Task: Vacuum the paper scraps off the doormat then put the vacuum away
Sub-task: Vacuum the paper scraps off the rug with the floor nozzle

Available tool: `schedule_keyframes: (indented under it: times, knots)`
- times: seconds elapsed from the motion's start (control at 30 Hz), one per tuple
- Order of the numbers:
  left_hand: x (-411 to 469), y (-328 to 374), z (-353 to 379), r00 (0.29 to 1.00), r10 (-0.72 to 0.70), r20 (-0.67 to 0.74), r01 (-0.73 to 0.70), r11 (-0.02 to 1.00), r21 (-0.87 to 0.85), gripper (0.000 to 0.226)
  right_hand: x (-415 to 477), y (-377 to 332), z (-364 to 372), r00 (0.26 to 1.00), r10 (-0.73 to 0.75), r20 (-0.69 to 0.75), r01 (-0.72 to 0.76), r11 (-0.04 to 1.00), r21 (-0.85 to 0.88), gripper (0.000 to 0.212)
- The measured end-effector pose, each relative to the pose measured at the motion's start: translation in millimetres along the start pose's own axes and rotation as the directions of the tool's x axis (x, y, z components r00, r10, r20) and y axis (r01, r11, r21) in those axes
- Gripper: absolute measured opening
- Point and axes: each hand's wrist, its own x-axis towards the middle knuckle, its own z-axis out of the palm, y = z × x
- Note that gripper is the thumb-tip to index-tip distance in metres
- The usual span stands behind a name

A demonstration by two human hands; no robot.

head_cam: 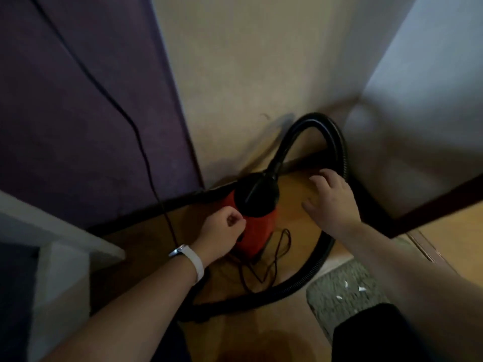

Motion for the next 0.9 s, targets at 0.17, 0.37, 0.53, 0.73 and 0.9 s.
schedule_keyframes:
  times: [0.17,0.37,0.53,0.73,0.9]
  knots:
    - [10.8,5.5,65.2,0.983,0.028,0.182,-0.025,1.0,-0.017,0.011,-27.8,34.4,30.4,0.916,0.4,-0.035,-0.345,0.828,0.442,0.081]
    - [24.0,-0.5,112.4,0.951,0.014,0.309,-0.005,1.0,-0.029,0.012,-33.6,46.4,38.9,0.864,0.317,0.391,-0.501,0.621,0.603,0.041]
    - [17.4,15.2,151.1,0.83,-0.059,0.554,0.087,0.996,-0.025,0.043,-32.7,46.1,20.8,0.899,0.321,0.299,-0.426,0.478,0.768,0.031]
    - [1.8,42.7,178.6,0.772,0.029,0.635,0.004,0.999,-0.051,0.033,-39.9,61.3,9.1,0.905,0.371,0.21,-0.365,0.419,0.832,0.026]
    - [-10.7,70.9,187.7,0.73,0.118,0.674,0.008,0.983,-0.181,0.026,-46.0,66.6,-6.7,0.901,0.393,0.183,-0.338,0.372,0.864,0.032]
